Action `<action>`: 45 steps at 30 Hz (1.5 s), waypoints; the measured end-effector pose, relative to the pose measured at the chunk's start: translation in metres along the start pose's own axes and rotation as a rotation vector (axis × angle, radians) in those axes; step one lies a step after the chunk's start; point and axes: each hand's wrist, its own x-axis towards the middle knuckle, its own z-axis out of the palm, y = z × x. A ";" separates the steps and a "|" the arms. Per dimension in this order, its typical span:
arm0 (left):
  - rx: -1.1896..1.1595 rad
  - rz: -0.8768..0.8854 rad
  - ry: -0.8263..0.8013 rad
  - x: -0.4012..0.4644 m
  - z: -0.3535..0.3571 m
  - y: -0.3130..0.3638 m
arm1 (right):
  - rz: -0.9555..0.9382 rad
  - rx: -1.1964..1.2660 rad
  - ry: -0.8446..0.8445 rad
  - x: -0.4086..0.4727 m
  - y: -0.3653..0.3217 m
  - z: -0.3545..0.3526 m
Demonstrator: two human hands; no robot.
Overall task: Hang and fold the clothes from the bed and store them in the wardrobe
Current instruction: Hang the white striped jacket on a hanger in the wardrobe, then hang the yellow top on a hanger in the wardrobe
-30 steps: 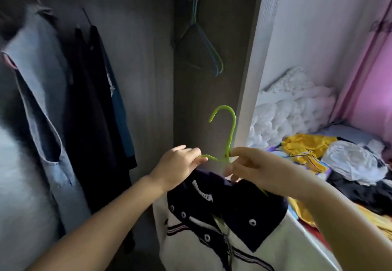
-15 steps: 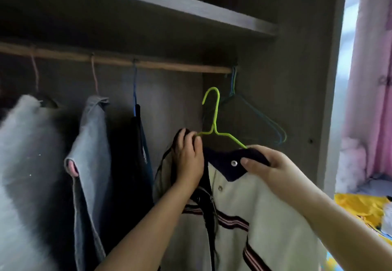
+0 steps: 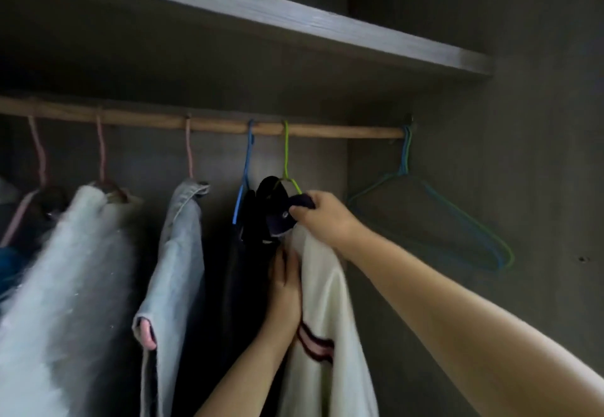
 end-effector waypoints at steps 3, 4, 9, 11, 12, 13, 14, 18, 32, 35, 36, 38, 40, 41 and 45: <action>-0.005 -0.027 -0.094 -0.007 -0.004 -0.010 | -0.031 -0.060 0.005 -0.013 0.009 0.009; -0.031 -0.045 -0.097 -0.005 -0.002 -0.008 | -0.039 -0.071 0.008 -0.016 0.008 0.007; -0.057 -0.034 -0.029 -0.013 0.014 0.013 | -0.065 -0.134 -0.029 -0.045 0.006 -0.011; -0.112 -0.008 0.024 -0.028 0.014 0.020 | -0.080 -0.148 -0.022 -0.064 0.012 -0.021; -0.149 0.011 0.055 -0.037 0.014 0.027 | -0.084 -0.143 -0.015 -0.075 0.016 -0.028; -0.158 0.062 0.089 -0.045 0.015 0.037 | -0.086 -0.135 -0.003 -0.087 0.020 -0.037; -0.146 0.151 0.126 -0.050 0.015 0.048 | -0.087 -0.128 0.015 -0.098 0.024 -0.046; -0.104 0.572 0.187 -0.072 0.029 0.088 | -0.036 -0.125 0.149 -0.137 0.040 -0.088; -0.126 0.585 -0.523 -0.280 0.271 0.093 | 0.481 -0.432 0.440 -0.390 0.169 -0.293; -0.055 0.408 -0.705 -0.331 0.326 0.069 | 0.785 -0.553 0.304 -0.461 0.205 -0.339; -0.037 0.361 -0.764 -0.348 0.341 0.058 | 0.867 -0.564 0.267 -0.486 0.216 -0.350; -0.014 0.298 -0.848 -0.385 0.371 0.040 | 0.979 -0.586 0.222 -0.540 0.236 -0.372; 0.032 0.242 -0.937 -0.422 0.397 0.026 | 1.068 -0.599 0.196 -0.589 0.251 -0.391; 0.063 0.219 -0.997 -0.442 0.412 0.022 | 1.114 -0.577 0.202 -0.613 0.259 -0.400; 0.141 0.160 -1.184 -0.496 0.454 0.005 | 1.256 -0.538 0.216 -0.679 0.289 -0.421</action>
